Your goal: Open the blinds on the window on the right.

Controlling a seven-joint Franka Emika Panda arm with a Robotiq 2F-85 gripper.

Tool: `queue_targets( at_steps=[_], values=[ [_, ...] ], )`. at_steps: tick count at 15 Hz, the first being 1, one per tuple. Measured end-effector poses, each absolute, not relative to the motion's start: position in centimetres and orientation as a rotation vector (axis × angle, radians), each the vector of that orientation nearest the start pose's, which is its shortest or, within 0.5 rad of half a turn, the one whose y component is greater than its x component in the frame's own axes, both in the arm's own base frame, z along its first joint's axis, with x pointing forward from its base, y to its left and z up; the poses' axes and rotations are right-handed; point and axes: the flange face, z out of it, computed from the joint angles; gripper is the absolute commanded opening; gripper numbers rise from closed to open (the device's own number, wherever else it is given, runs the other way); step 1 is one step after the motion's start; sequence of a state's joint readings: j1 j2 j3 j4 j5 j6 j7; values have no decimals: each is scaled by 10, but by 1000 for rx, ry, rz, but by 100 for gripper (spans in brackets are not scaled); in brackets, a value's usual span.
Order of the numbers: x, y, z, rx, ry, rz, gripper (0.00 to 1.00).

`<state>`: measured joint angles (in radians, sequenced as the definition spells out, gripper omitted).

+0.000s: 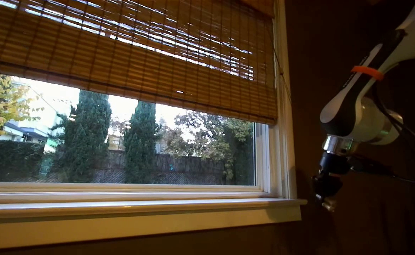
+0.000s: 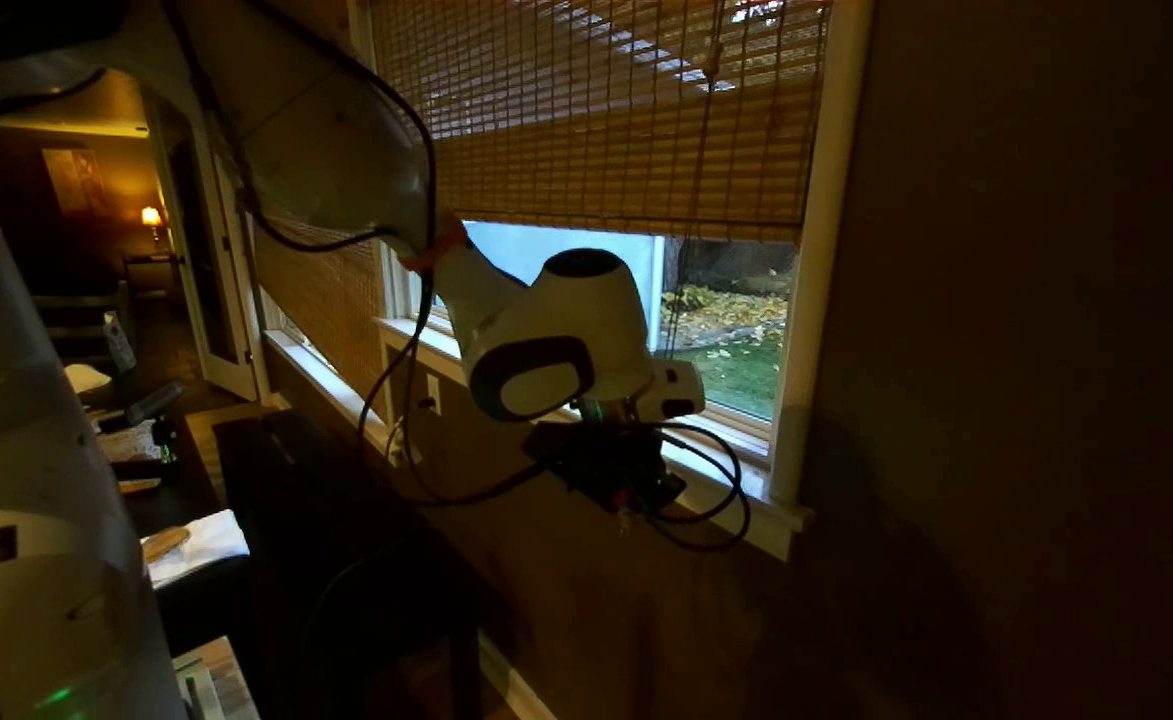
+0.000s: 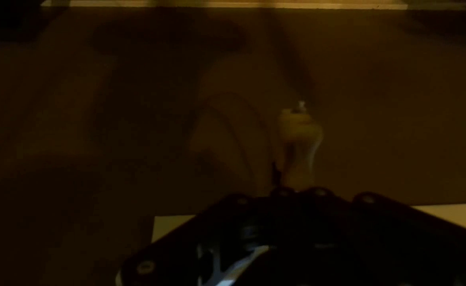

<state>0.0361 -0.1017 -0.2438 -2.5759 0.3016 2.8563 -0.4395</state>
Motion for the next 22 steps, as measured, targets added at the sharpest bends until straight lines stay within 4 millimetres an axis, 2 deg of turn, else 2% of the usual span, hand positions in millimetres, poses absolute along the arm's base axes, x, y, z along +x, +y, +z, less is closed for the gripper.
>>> queue_targets(
  at_steps=[11, 12, 13, 14, 18, 22],
  values=[
    [455, -121, 329, -2990, 93, -632, 2],
    [458, -120, 335, -2990, 87, -664, 3],
    [461, -119, 343, -2988, 71, -689, 28],
    [463, -115, 350, -2986, 52, -710, 29],
    [466, -92, 384, -3003, -56, -791, 55],
    [462, -73, 429, -3048, -99, -891, 82]
  ],
)
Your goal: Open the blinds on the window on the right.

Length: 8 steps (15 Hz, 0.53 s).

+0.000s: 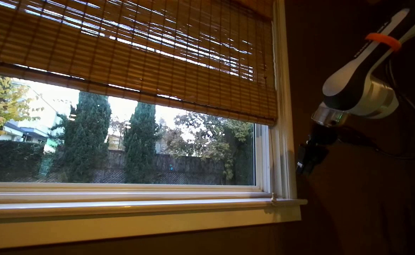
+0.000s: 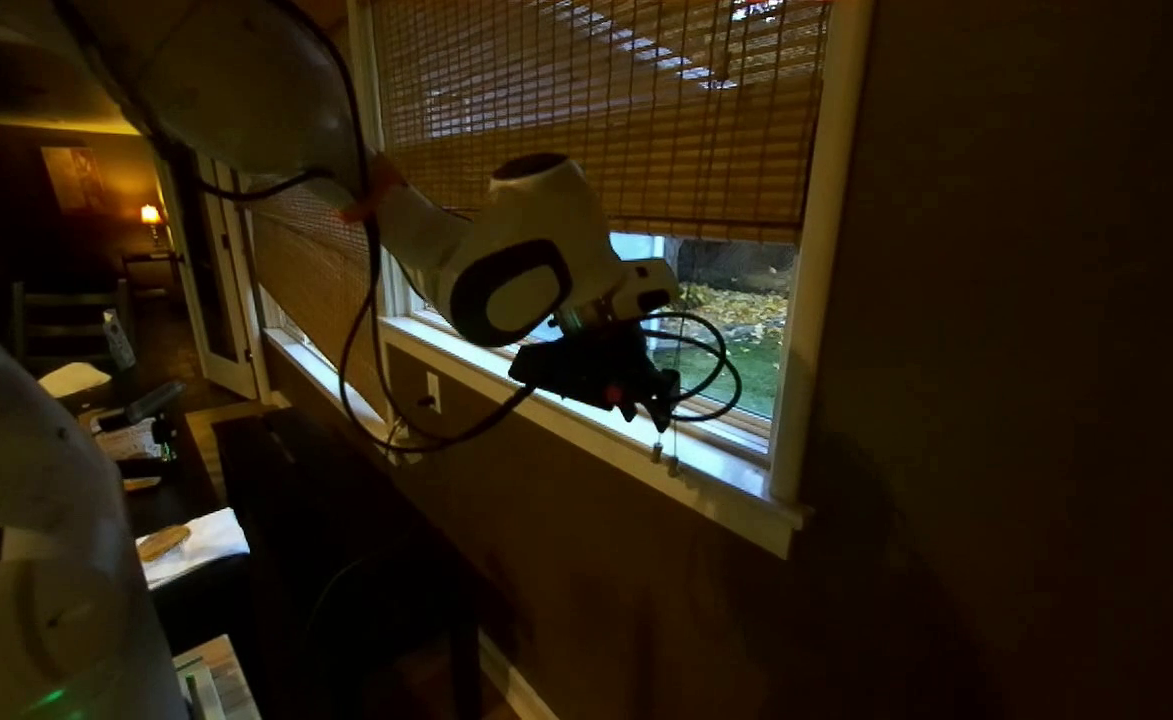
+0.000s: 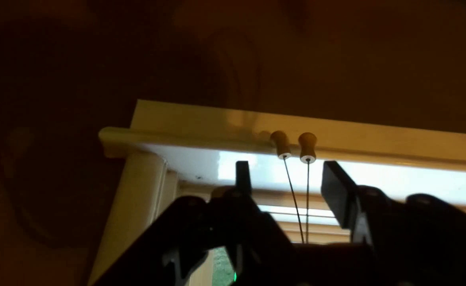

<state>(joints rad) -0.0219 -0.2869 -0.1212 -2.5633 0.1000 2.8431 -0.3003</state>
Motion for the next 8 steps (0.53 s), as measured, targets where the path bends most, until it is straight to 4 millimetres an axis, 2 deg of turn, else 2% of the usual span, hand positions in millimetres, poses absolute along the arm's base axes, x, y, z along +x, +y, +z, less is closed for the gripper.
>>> queue_targets(
  at_steps=[2, 3, 5, 8],
  values=[
    [453, -67, 453, -3088, -67, -895, 96],
    [446, -62, 466, -3102, -44, -878, 100],
    [431, -49, 498, -3114, -3, -834, 100],
    [403, -27, 556, -3121, 15, -773, 100]
  ],
)
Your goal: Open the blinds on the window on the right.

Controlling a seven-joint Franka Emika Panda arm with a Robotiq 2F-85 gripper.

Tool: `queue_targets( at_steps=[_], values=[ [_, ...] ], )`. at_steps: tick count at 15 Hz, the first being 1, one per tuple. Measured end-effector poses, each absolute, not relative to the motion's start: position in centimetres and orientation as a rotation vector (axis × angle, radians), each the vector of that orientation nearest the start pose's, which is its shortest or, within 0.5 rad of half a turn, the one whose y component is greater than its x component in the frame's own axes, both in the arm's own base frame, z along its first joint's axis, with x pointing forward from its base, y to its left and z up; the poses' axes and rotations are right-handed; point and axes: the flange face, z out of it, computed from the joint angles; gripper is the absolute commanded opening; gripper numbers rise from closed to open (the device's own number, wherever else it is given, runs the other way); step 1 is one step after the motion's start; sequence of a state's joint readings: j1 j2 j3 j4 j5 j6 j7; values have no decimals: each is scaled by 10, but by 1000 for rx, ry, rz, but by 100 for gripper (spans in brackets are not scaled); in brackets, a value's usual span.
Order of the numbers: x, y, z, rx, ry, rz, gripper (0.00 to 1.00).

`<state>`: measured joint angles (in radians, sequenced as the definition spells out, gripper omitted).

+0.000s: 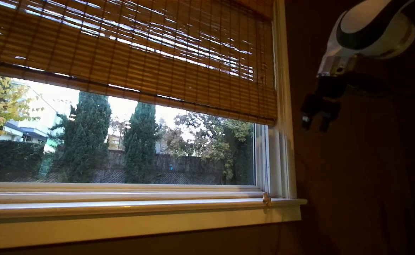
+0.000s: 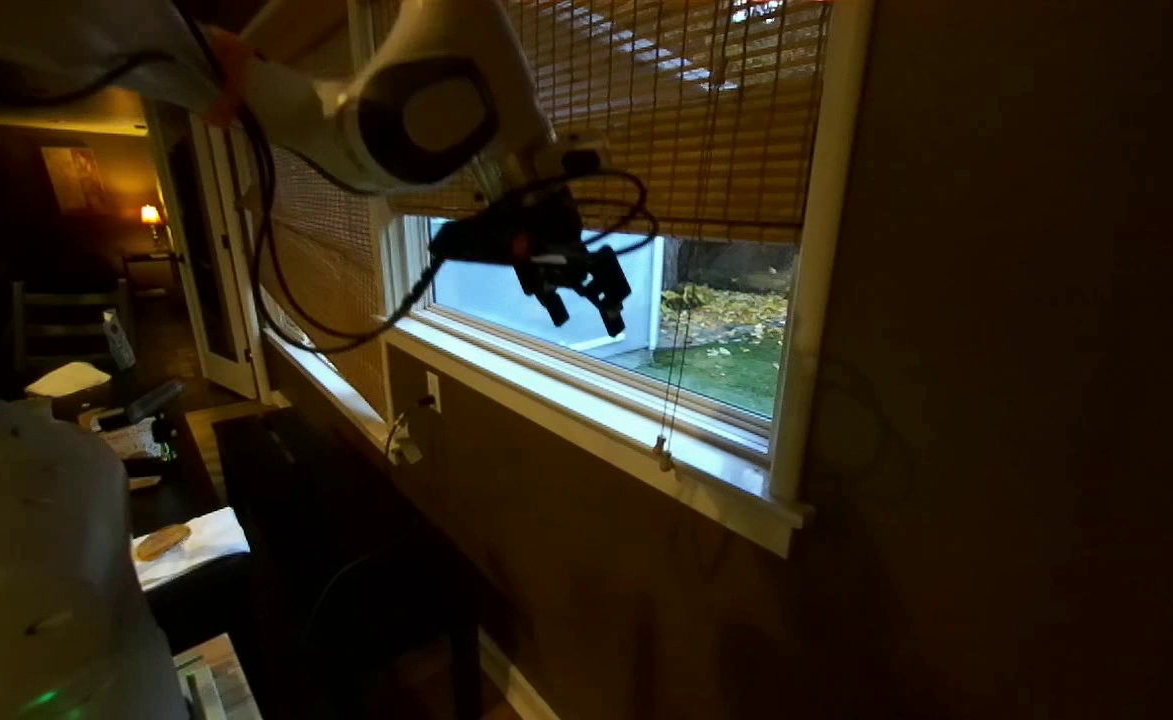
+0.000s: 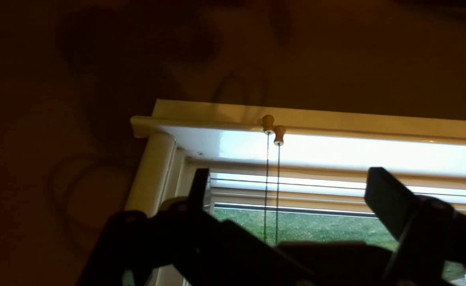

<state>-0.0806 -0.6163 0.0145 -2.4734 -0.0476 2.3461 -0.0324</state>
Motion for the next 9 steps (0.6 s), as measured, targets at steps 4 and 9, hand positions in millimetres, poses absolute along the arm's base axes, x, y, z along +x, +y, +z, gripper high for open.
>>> queue_targets(
  at_steps=[4, 9],
  values=[
    [372, -11, 632, -3138, 69, -677, 100],
    [366, -11, 670, -3142, 82, -625, 100]
  ],
)
